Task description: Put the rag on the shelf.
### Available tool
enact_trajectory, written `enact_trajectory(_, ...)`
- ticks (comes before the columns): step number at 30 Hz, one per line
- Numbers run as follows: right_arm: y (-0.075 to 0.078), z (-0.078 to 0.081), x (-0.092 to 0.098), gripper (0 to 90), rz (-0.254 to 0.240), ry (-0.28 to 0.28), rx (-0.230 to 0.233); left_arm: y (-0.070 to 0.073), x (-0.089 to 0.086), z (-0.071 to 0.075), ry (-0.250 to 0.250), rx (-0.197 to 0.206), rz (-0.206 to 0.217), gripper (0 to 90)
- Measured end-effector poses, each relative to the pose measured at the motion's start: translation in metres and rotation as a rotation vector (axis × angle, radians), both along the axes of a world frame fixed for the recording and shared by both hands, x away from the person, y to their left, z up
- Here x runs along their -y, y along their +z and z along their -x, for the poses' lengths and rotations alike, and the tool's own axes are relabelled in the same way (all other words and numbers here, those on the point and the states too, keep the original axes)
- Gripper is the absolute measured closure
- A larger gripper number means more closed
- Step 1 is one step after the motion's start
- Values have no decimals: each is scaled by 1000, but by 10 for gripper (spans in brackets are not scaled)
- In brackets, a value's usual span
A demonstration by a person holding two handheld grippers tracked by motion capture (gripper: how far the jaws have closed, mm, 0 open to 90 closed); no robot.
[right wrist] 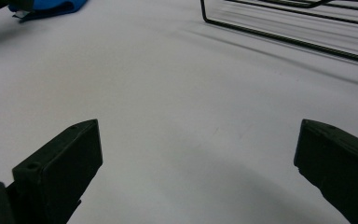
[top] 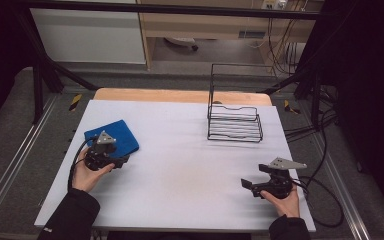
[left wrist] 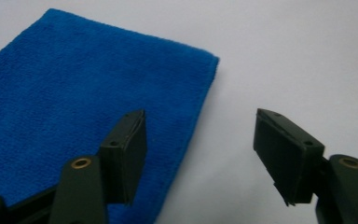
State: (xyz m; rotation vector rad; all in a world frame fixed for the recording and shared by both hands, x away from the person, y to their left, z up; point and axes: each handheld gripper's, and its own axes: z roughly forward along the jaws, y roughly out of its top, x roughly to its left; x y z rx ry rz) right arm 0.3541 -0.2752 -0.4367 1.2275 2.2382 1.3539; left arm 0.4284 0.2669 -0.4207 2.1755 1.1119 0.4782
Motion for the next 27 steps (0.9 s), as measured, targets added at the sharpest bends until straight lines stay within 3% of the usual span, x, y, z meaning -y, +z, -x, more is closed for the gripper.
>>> enact_trajectory(4, 0, 0, 0, 16, 3, 3, -4, -6, -6, -6, 10, 0, 7, 418)
enact_trajectory(12, 0, 0, 0, 17, 1, 5, -1, -16, -14, -10, 22, -25, -21, 500)
enact_trajectory(27, -1, 0, 0, 20, 5, 10, -3, -21, -14, -12, 29, 0, -62, 605)
